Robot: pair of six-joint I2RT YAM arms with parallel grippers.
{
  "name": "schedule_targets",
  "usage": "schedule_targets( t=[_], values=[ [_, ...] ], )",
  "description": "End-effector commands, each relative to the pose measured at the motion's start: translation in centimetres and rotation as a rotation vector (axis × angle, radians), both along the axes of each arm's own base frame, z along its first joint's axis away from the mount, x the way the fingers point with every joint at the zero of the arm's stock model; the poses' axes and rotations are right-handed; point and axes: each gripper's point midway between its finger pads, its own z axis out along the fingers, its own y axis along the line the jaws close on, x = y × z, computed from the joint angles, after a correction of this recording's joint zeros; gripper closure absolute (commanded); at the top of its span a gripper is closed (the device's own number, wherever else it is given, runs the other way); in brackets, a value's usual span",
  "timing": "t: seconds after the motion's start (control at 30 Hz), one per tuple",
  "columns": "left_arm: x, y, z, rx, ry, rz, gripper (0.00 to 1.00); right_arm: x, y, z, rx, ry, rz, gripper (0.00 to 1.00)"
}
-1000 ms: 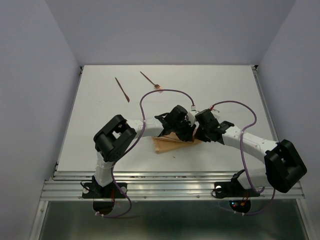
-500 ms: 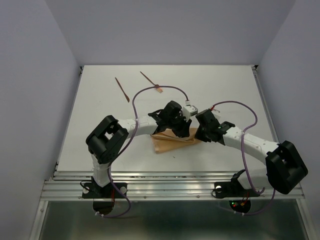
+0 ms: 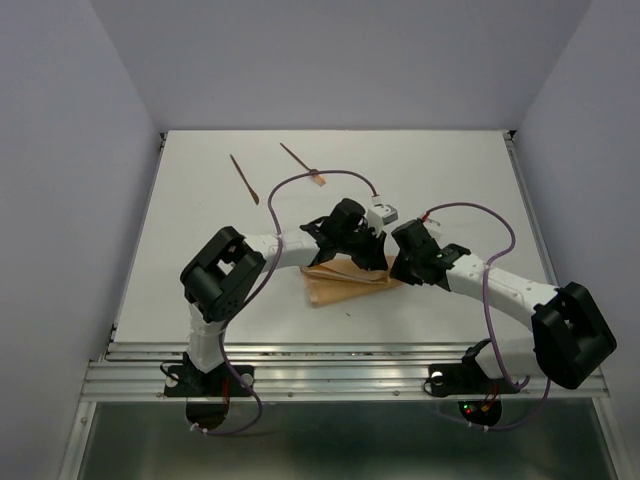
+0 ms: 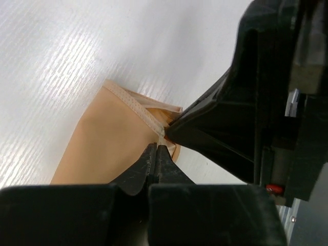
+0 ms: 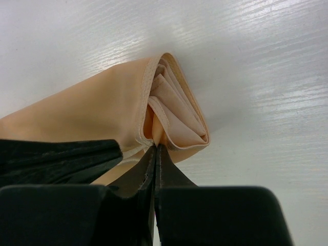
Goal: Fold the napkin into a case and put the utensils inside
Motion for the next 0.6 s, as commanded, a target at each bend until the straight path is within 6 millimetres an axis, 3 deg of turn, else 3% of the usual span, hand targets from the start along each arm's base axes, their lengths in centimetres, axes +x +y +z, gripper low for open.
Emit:
schedule_targets(
  t=[0.0,0.23,0.57],
  values=[
    [0.5,-2.2,1.9,-0.103,0.017,-0.026,1.00,1.0,-0.1,1.2,0.017,-0.057,-0.030,0.99],
    [0.5,-3.1,1.2,-0.114,0.039,-0.031,1.00,1.1,-0.1,1.1,0.015,-0.054,-0.030,0.99],
    [-1.1,-3.6,-1.0,-0.091,0.088,-0.073,1.00,1.4,0.2,1.2,0.013,-0.056,-0.026,0.99]
  ],
)
